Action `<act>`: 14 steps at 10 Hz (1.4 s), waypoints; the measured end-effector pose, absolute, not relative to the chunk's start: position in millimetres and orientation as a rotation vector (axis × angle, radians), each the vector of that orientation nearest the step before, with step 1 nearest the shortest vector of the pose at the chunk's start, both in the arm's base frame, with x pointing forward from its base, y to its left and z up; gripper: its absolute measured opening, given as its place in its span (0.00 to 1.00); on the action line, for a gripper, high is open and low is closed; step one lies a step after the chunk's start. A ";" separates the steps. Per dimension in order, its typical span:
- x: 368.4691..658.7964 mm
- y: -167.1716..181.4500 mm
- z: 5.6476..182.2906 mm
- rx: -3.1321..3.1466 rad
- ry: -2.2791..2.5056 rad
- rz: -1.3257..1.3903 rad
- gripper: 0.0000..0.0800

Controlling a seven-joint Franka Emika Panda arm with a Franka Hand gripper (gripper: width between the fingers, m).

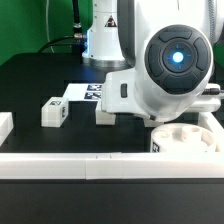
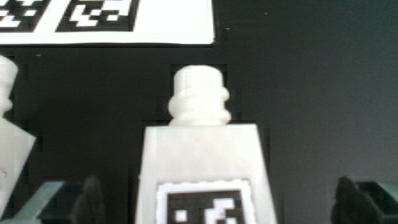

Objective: Assemble stool

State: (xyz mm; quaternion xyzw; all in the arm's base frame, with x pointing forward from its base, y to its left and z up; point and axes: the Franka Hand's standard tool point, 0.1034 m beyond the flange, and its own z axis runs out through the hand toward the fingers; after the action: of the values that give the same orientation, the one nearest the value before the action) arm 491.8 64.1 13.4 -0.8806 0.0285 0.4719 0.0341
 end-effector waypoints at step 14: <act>527.8 72.9 84.4 -2.742 0.029 1.333 0.42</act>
Offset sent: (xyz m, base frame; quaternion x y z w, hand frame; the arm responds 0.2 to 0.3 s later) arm -0.0021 0.0011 -0.0042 0.0016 0.0071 -0.0095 0.9999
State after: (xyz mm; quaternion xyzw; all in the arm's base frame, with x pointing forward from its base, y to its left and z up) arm 527.8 72.9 84.4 -0.8983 0.0096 0.4368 0.0464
